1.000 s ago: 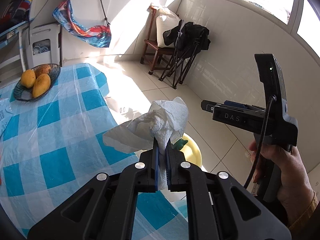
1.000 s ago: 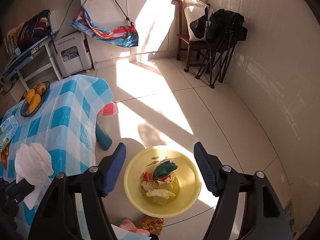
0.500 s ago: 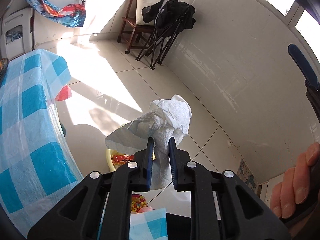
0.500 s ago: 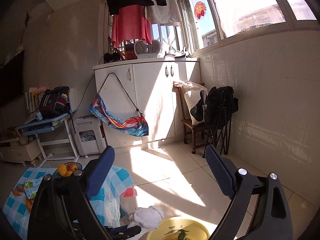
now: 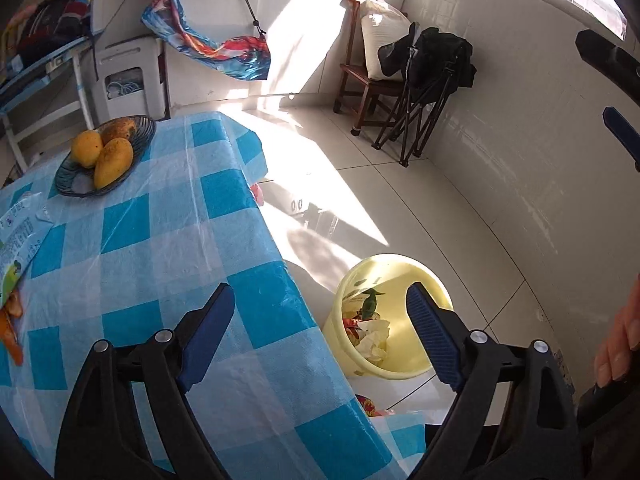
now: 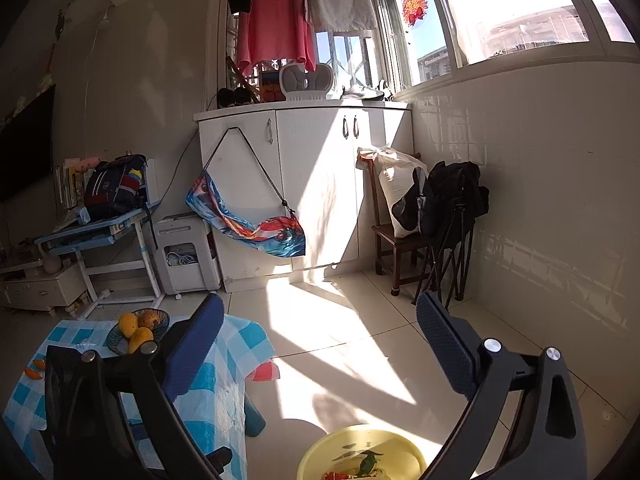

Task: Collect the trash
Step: 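Open the left gripper over the basin to drop the white tissue, then move both tools back over the table toward the orange crust pieces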

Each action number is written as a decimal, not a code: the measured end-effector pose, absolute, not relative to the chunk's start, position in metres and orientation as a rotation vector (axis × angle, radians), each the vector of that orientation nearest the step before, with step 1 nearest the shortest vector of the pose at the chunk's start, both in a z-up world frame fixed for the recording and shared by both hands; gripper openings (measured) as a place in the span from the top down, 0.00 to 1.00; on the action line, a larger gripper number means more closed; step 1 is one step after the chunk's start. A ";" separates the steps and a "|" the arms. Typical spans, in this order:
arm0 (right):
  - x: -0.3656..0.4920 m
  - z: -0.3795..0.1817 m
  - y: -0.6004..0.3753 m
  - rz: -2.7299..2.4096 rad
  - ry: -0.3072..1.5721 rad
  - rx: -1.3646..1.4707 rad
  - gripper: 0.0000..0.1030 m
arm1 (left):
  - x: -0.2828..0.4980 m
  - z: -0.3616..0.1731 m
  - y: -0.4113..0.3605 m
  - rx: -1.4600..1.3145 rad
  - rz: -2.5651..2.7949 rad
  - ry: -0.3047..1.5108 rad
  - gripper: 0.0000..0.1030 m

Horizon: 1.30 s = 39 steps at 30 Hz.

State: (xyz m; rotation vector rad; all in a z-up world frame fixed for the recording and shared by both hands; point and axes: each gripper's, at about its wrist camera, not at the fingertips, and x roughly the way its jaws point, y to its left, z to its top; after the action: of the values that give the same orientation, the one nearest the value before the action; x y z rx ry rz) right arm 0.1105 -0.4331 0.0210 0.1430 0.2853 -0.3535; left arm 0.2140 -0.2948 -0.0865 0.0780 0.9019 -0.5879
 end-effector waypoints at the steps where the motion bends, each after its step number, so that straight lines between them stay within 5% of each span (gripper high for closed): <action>1: 0.113 0.020 -0.428 -0.340 0.296 0.137 0.09 | 0.213 -0.085 -0.279 0.061 -0.560 0.893 0.15; 17: 0.152 0.010 -0.323 -0.036 0.465 -0.021 0.07 | 0.189 -0.074 -0.071 -0.008 -0.212 0.796 0.13; 39: 0.164 -0.027 -0.214 0.107 0.585 -0.275 0.07 | 0.173 -0.102 0.060 -0.124 -0.016 0.802 0.11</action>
State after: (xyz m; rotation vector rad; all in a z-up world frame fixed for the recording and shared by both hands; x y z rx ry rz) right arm 0.1643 -0.2144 -0.0266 -0.2746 0.5846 0.1070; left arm 0.1734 0.0603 -0.1023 -0.1237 0.8025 -0.0160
